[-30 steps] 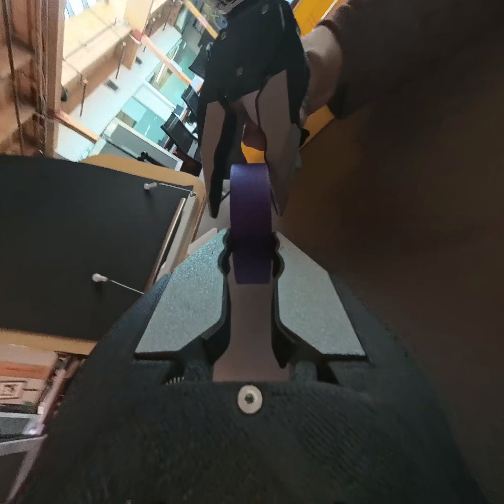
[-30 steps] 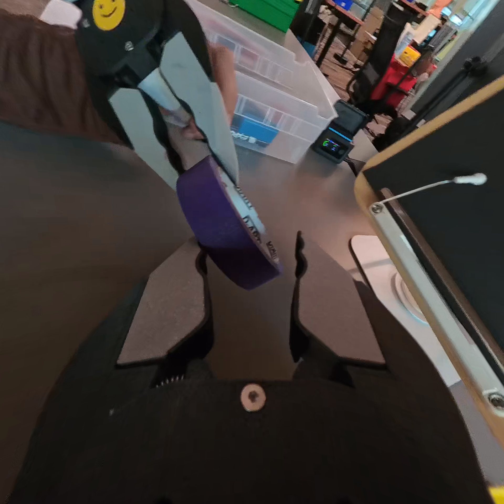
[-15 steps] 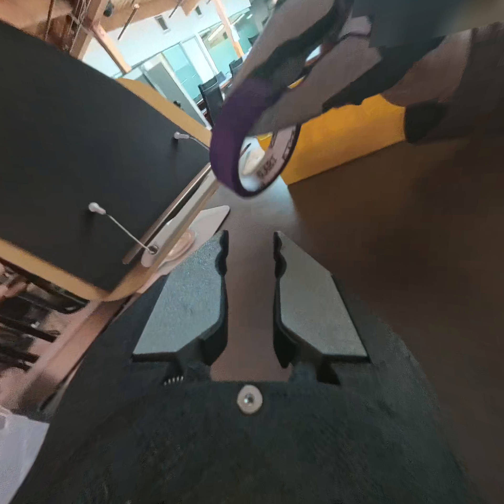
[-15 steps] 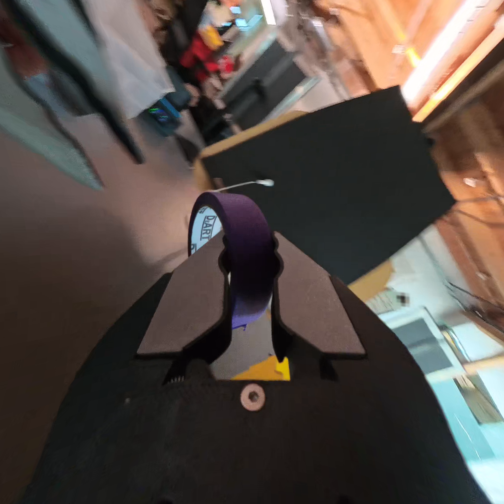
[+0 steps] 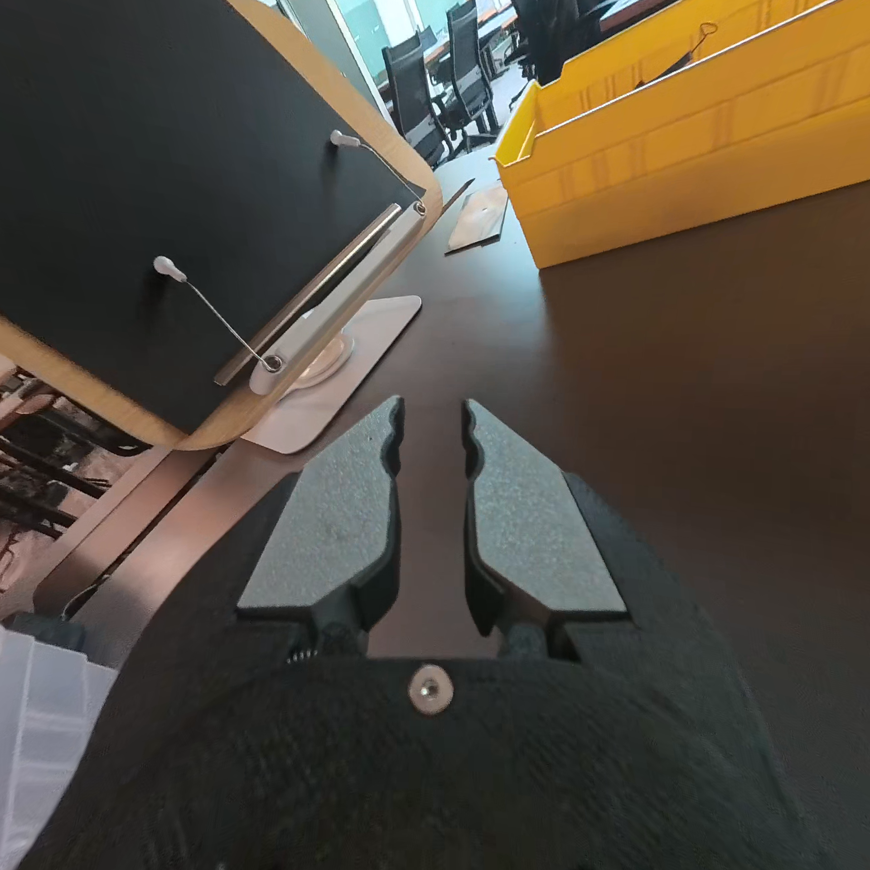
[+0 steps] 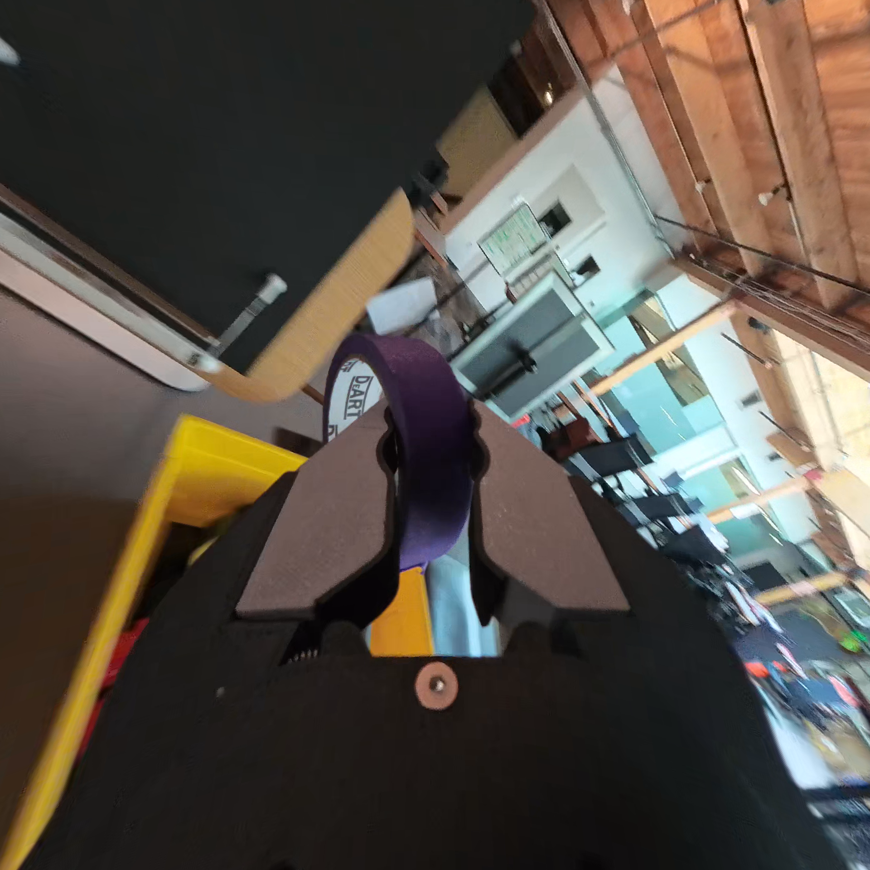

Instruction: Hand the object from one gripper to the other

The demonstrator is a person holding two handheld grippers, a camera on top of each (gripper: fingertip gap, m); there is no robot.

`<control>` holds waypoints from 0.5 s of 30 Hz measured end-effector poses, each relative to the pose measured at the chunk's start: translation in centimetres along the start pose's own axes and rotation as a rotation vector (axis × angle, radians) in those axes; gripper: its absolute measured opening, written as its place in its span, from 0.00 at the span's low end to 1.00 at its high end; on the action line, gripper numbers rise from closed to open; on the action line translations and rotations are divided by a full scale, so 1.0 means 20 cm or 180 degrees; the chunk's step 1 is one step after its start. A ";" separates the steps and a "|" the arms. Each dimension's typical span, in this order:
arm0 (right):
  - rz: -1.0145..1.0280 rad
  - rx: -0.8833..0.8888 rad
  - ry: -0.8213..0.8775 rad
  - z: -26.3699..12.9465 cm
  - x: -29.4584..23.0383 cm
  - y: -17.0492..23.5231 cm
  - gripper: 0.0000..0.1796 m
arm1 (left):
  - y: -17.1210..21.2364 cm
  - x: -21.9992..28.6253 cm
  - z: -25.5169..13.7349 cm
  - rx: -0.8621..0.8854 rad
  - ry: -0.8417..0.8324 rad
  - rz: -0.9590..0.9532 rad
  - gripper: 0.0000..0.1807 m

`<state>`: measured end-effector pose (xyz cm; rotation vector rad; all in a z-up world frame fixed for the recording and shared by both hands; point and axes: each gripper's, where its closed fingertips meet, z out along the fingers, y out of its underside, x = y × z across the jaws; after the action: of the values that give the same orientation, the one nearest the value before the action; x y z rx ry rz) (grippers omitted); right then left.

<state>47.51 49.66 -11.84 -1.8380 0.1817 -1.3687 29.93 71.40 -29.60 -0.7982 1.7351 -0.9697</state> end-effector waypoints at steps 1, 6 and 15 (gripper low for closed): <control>-0.0074 -0.0139 0.0074 0.06 0.04 0.09 0.14 | 0.01 0.01 0.00 -0.0024 0.0050 -0.0040 0.11; 0.0359 -0.1674 -0.0921 0.26 -0.27 0.71 0.28 | 0.06 0.04 0.02 -0.0196 0.0176 -0.0177 0.08; 0.0681 -0.1771 -0.1198 0.10 -0.28 0.61 0.45 | 0.09 0.06 0.04 -0.0300 0.0259 -0.0263 0.10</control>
<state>51.16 45.85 -24.29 -2.4134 0.5887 -0.8499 30.08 71.00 -31.85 -0.9082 1.8411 -0.9935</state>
